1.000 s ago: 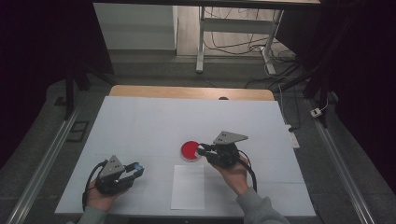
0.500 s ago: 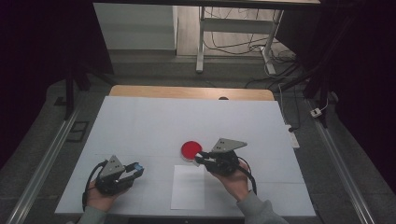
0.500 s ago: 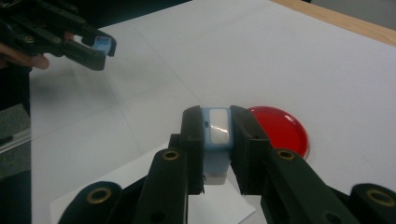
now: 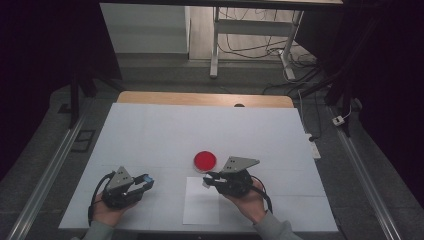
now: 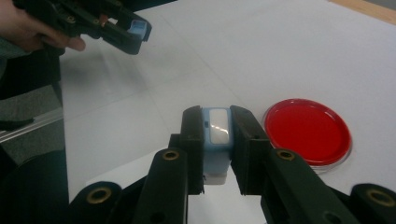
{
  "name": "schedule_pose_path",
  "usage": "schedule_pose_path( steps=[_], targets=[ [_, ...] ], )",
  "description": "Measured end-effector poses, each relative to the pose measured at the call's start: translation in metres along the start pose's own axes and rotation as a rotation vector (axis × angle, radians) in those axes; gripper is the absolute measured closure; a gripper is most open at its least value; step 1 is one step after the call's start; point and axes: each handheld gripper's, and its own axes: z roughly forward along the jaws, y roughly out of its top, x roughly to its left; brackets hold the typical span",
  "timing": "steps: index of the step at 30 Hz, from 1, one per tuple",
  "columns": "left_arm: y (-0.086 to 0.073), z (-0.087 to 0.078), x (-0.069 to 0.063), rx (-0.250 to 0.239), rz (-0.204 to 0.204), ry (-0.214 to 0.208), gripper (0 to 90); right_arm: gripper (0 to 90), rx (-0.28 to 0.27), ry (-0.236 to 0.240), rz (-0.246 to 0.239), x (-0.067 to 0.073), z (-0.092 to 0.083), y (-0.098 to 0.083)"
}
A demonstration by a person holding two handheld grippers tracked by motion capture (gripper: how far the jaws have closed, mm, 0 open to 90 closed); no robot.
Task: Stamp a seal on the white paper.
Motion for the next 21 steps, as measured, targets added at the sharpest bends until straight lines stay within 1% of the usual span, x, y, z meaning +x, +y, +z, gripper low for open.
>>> schedule_pose_path(
  steps=[2, 11, 16, 20, 21],
  targets=[
    [0.000, 0.000, 0.000, 0.000, 0.000, -0.001, 65.1, 75.5, 0.003, 0.011, -0.005, 0.002, 0.000, -0.002],
    [0.000, 0.001, 0.000, 0.003, 0.000, -0.003, 65.1, 75.6, 0.023, 0.028, -0.008, 0.008, 0.003, -0.007],
    [0.000, 0.000, 0.000, 0.002, 0.000, -0.002, 65.1, 75.6, 0.041, 0.030, -0.008, 0.009, 0.007, -0.010],
    [0.000, 0.001, 0.000, 0.003, 0.001, -0.003, 65.0, 75.6, 0.048, 0.024, -0.009, 0.008, 0.009, -0.011],
    [0.000, 0.001, 0.000, 0.003, 0.001, -0.003, 65.1, 75.5, 0.046, 0.029, -0.008, 0.008, 0.010, -0.011]
  ],
)
